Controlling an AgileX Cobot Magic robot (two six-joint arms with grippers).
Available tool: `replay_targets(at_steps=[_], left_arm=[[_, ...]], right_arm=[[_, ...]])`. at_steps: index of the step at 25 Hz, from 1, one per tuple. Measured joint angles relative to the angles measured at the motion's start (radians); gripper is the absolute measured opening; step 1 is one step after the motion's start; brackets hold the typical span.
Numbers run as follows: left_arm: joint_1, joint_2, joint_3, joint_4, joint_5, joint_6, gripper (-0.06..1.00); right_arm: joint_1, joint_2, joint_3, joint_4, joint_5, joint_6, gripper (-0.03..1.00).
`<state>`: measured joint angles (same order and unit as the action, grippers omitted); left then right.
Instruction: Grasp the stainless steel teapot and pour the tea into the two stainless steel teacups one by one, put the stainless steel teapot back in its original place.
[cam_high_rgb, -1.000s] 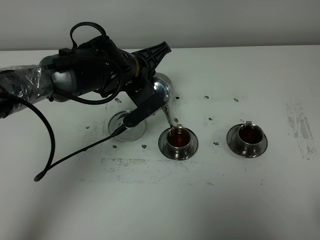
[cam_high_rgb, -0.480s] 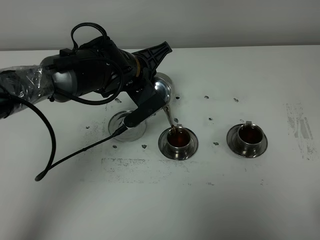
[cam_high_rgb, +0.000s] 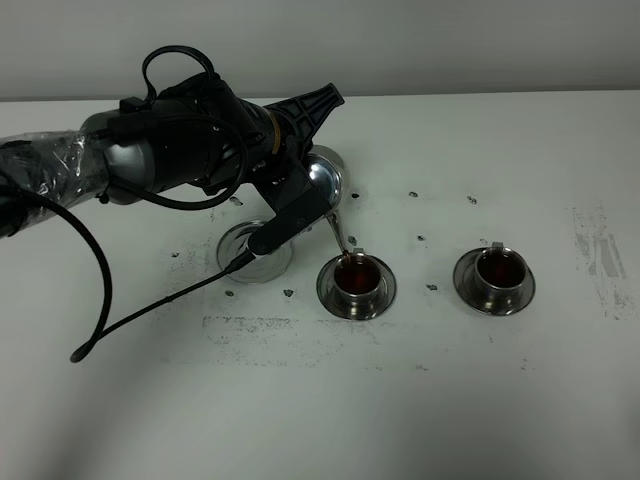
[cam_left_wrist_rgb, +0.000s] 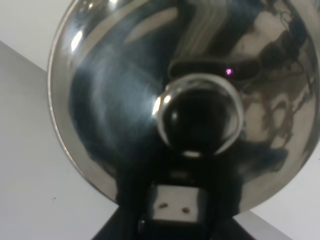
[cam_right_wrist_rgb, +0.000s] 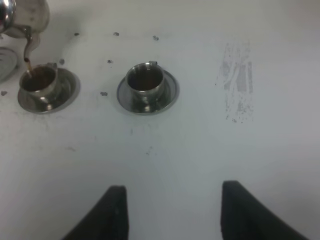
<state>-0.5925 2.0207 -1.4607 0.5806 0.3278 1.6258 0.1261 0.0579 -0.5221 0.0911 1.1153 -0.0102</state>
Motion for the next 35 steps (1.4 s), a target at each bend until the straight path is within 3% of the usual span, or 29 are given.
replay_targets(at_steps=[15, 25, 30, 35], left_arm=[[0.0, 0.0, 0.0, 0.0, 0.0, -0.001, 0.19], [0.0, 0.0, 0.0, -0.057, 0.01, -0.098, 0.19], [0.0, 0.0, 0.0, -0.135, 0.049, -0.196, 0.19], [0.0, -0.014, 0.0, -0.244, 0.085, -0.402, 0.19]], right_arm=[[0.0, 0.0, 0.0, 0.0, 0.0, 0.0, 0.41], [0.0, 0.0, 0.0, 0.0, 0.0, 0.0, 0.41], [0.0, 0.0, 0.0, 0.0, 0.0, 0.0, 0.41], [0.0, 0.0, 0.0, 0.0, 0.0, 0.0, 0.41]])
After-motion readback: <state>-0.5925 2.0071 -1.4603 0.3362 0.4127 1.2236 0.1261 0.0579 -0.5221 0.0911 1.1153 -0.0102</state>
